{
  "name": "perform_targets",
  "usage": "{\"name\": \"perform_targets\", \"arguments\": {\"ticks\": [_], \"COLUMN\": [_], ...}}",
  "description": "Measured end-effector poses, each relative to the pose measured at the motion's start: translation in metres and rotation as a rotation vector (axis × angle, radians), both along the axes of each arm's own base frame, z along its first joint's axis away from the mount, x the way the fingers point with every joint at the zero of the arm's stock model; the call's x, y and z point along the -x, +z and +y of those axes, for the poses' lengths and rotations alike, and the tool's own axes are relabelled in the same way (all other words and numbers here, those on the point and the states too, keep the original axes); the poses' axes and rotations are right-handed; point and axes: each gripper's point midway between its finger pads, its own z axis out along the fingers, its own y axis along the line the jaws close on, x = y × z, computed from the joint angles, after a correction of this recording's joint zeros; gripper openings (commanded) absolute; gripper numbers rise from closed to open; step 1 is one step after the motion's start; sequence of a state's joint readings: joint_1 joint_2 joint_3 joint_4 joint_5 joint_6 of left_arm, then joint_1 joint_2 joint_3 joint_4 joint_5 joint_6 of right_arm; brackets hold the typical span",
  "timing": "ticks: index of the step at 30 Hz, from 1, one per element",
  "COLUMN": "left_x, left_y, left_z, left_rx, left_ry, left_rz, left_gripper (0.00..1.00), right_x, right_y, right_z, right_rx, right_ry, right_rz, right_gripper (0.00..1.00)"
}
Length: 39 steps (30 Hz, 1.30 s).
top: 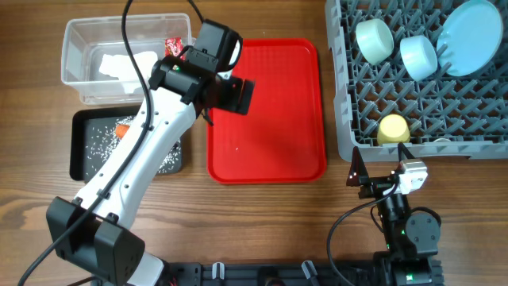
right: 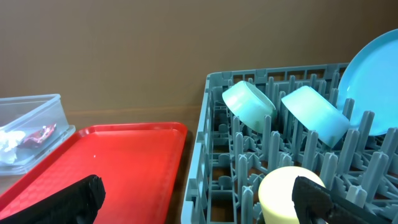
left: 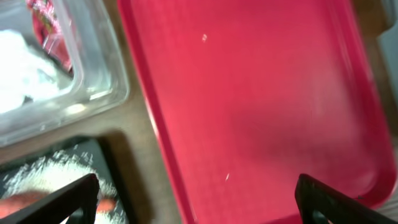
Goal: Sort waste into correct bins and load items into the dishwasher rack
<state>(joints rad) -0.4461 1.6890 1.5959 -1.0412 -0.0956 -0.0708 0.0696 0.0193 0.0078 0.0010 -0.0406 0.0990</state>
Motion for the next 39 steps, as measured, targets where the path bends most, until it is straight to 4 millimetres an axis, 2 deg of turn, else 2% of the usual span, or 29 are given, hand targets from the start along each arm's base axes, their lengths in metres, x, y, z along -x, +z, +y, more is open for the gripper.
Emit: {"name": "perform_targets", "arguments": {"ticks": [5, 8, 13, 14, 17, 21, 29, 34, 39], "left_x": [-0.001, -0.011, -0.043, -0.047, -0.049, -0.023, 0.051, 0.093, 0.114], "left_y": [0.000, 0.006, 0.038, 0.053, 0.072, 0.065, 0.023, 0.005, -0.009], "left_z": [0.004, 0.002, -0.002, 0.008, 0.023, 0.053, 0.092, 0.110, 0.118], "left_rx": [-0.024, -0.011, 0.106, 0.155, 0.250, 0.326, 0.357, 0.340, 0.324], "left_ry": [0.008, 0.011, 0.035, 0.053, 0.065, 0.016, -0.042, -0.014, 0.014], "left_rz": [-0.007, -0.055, -0.270, -0.341, -0.464, -0.541, -0.676, -0.775, -0.859], "left_gripper": [1.00, 1.00, 1.00, 1.00, 1.00, 1.00, 1.00, 1.00, 1.00], "right_x": [0.000, 0.000, 0.000, 0.000, 0.000, 0.000, 0.000, 0.000, 0.000], "right_y": [0.000, 0.000, 0.000, 0.000, 0.000, 0.000, 0.000, 0.000, 0.000], "right_z": [0.000, 0.000, 0.000, 0.000, 0.000, 0.000, 0.000, 0.000, 0.000], "right_rx": [0.000, 0.000, 0.000, 0.000, 0.000, 0.000, 0.000, 0.000, 0.000], "right_ry": [0.000, 0.000, 0.000, 0.000, 0.000, 0.000, 0.000, 0.000, 0.001], "right_rz": [0.000, 0.000, 0.000, 0.000, 0.000, 0.000, 0.000, 0.000, 0.000], "right_gripper": [1.00, 1.00, 1.00, 1.00, 1.00, 1.00, 1.00, 1.00, 1.00]}}
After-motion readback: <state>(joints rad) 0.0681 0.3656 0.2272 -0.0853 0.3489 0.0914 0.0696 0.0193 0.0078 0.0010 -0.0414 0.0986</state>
